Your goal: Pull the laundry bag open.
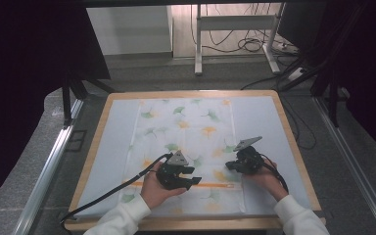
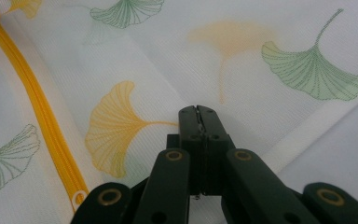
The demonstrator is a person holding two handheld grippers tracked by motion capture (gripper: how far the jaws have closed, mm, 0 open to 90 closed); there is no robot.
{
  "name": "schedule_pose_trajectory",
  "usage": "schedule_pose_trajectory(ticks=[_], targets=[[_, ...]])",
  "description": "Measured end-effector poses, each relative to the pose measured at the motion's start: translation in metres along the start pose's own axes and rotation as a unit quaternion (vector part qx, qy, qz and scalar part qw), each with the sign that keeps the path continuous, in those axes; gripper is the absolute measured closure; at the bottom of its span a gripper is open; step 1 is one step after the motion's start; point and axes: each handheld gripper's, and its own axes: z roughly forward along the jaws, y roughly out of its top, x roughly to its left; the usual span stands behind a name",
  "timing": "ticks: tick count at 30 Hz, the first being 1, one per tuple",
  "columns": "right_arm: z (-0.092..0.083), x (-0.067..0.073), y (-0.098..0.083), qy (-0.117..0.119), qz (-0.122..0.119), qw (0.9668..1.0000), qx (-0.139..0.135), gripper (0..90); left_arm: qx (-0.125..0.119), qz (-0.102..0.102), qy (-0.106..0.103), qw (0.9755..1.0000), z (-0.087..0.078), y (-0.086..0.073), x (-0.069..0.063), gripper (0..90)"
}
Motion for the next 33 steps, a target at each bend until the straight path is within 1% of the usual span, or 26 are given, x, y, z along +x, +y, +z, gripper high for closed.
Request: schedule_pose_trajectory(ticks=[1, 2, 4, 5, 7, 8, 9, 10, 11, 12, 13, 14, 16, 18, 20, 22, 23, 25, 29, 33], targets=[[0.0, 0.0, 0.0, 0.0, 0.0, 1.0, 0.0, 88.8, 0.003, 0.017, 0.004, 0.9999, 0.0, 0.001, -0.005, 52.4], [0.0, 0.0, 0.0, 0.0, 0.0, 1.0, -0.001, 88.8, 0.001, 0.017, -0.006, 0.9998, 0.0, 0.003, -0.009, 52.2], [0.0, 0.001, 0.0, -0.002, -0.001, 1.0, 0.0, 88.8, 0.004, 0.027, -0.009, 0.9996, 0.0, 0.007, -0.016, 51.6], [0.0, 0.001, 0.0, -0.002, -0.002, 1.0, 0.001, 88.8, 0.0, 0.027, -0.015, 0.9995, 0.001, 0.008, -0.018, 51.4], [0.0, 0.001, 0.0, -0.001, 0.0, 1.0, -0.002, 88.8, -0.003, 0.003, -0.033, 0.9994, 0.003, 0.01, -0.018, 51.5], [0.0, 0.0, -0.001, -0.001, 0.0, 1.0, -0.003, 88.8, 0.006, 0.003, -0.028, 0.9996, 0.005, 0.012, -0.018, 51.4], [0.0, 0.0, -0.001, 0.0, 0.001, 1.0, -0.003, 88.8, 0.019, 0.016, -0.016, 0.9996, 0.007, 0.013, -0.019, 50.3], [0.0, 0.0, -0.001, 0.0, 0.001, 1.0, -0.004, 88.8, 0.021, 0.016, -0.015, 0.9996, 0.01, 0.015, -0.021, 49.9], [0.0, 0.0, -0.001, 0.0, 0.001, 1.0, -0.004, 88.8, 0.018, 0.009, -0.025, 0.9995, 0.012, 0.017, -0.023, 50.0], [0.0, 0.0, -0.001, 0.0, 0.001, 1.0, -0.004, 88.8, 0.021, 0.004, -0.034, 0.9992, 0.014, 0.021, -0.024, 50.7], [0.0, 0.0, -0.001, 0.001, 0.001, 1.0, -0.004, 88.9, 0.028, 0.016, -0.026, 0.9992, 0.017, 0.024, -0.027, 50.2], [0.0, 0.0, -0.001, 0.0, 0.001, 1.0, -0.005, 88.9, 0.03, 0.026, -0.021, 0.999, 0.02, 0.027, -0.03, 50.5], [0.0, 0.0, -0.001, 0.0, 0.001, 1.0, -0.005, 88.9, 0.029, 0.03, -0.033, 0.9986, 0.027, 0.034, -0.035, 52.1], [0.0, 0.0, -0.002, 0.0, 0.001, 1.0, -0.006, 88.9, 0.036, 0.035, -0.035, 0.9981, 0.034, 0.039, -0.039, 54.3], [0.0, 0.0, -0.002, 0.001, 0.002, 1.0, -0.006, 88.9, 0.044, 0.03, -0.043, 0.9976, 0.042, 0.043, -0.04, 56.1], [0.0, 0.0, -0.002, 0.001, 0.001, 1.0, -0.005, 88.9, 0.052, 0.03, -0.042, 0.9973, 0.051, 0.045, -0.041, 58.5], [0.0, 0.0, -0.002, 0.001, 0.0, 1.0, -0.005, 88.9, 0.05, 0.026, -0.044, 0.9974, 0.055, 0.045, -0.041, 59.4], [0.0, -0.001, -0.002, 0.002, 0.0, 1.0, -0.006, 88.8, 0.054, 0.016, -0.051, 0.9971, 0.062, 0.045, -0.038, 61.5], [0.0, -0.001, -0.003, 0.002, 0.0, 1.0, -0.008, 88.9, 0.068, 0.01, -0.046, 0.9966, 0.074, 0.041, -0.033, 65.4], [0.0, -0.001, -0.003, 0.002, 0.0, 1.0, -0.008, 88.8, 0.064, 0.01, -0.054, 0.9964, 0.081, 0.04, -0.034, 66.9]])
